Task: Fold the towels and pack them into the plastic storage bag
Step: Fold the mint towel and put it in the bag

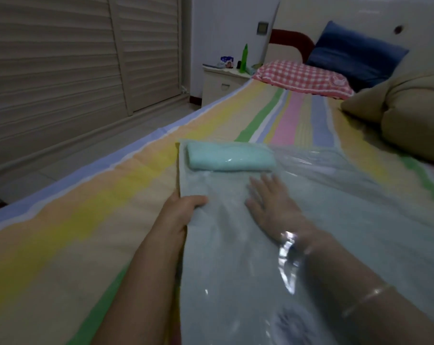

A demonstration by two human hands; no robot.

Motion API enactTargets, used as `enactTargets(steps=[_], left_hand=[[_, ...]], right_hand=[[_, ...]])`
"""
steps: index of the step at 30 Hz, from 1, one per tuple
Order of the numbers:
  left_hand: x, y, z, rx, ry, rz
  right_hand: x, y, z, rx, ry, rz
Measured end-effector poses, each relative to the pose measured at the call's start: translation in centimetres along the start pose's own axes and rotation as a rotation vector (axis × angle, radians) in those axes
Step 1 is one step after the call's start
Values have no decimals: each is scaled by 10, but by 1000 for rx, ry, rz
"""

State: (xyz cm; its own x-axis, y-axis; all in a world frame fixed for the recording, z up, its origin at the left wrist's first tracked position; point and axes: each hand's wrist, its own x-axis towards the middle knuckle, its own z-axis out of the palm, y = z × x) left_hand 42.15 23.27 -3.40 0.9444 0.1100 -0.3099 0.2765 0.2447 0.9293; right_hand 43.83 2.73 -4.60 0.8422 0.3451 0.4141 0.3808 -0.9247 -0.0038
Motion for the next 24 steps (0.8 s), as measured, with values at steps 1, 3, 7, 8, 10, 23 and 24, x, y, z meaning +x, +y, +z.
enactTargets(steps=[1,3,7,8,10,23,24], left_hand=[[-2,2,1,20,62,39],[-14,4,3,12,136,85],[-66,3,-6,54,188,94],[-83,1,-10,99,170,86],[-126,-6,-19,228,131,85],[-403,-66,128,971,-494,883],[-409,-80,144,980,-540,884]], right_hand=[[-24,-8,-13,-34,-36,-41],[-75,-24,-49,-3,-100,-54],[-185,-42,-107,87,-186,39],[-207,-45,-121,94,-183,84],[-245,-54,-139,56,-179,122],[-409,-53,-268,451,-168,194],[-427,-40,-280,472,-141,246]])
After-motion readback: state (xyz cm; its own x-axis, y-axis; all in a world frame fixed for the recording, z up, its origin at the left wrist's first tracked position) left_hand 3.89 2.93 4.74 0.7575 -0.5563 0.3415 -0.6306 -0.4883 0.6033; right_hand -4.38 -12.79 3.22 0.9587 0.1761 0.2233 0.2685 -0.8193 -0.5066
